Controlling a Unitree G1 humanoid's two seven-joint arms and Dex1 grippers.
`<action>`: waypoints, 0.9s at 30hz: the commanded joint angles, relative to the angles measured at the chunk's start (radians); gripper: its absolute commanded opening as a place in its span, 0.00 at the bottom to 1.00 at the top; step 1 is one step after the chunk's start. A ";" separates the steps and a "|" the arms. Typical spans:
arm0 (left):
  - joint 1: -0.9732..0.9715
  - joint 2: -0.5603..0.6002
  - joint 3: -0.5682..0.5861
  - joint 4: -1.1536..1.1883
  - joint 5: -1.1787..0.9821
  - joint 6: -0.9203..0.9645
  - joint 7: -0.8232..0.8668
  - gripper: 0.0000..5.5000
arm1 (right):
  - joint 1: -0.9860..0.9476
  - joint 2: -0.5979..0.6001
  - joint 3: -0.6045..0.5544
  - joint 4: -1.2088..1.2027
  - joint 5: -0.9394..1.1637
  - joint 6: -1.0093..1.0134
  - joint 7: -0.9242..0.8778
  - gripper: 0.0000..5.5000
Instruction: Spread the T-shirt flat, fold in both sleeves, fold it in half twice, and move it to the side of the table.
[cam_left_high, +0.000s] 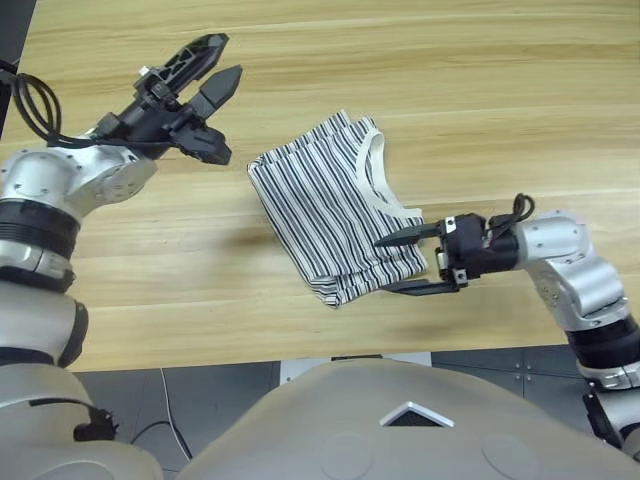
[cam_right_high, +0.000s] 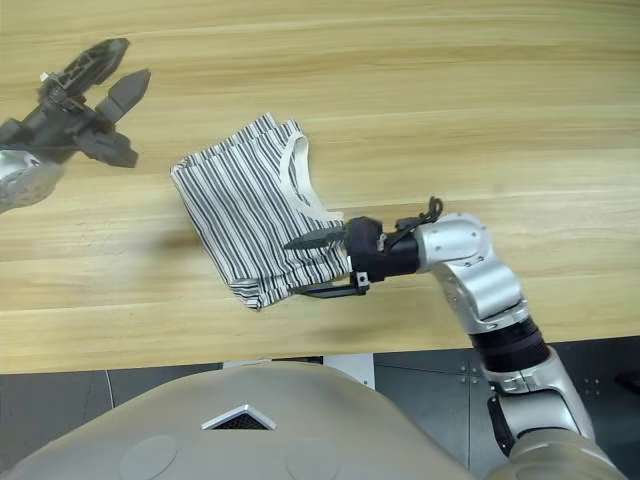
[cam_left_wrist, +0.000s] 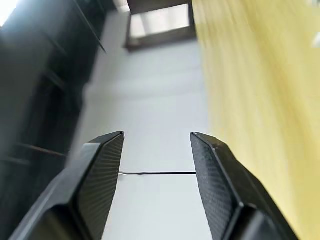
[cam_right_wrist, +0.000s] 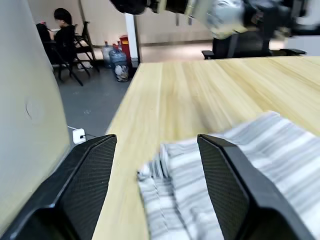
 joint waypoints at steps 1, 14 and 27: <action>0.311 0.237 -0.120 -0.344 -0.506 -0.026 -0.519 0.49 | -0.111 -0.144 -0.053 0.248 -0.292 -0.251 -0.023 0.59; 0.677 0.375 0.018 -0.932 -0.719 0.395 -1.007 0.74 | -0.260 -0.161 0.058 0.645 -0.689 -0.965 -0.146 0.84; 0.651 0.052 0.066 -0.739 -0.475 0.363 -1.116 0.74 | -0.253 -0.045 0.156 0.780 -0.824 -1.179 -0.365 0.84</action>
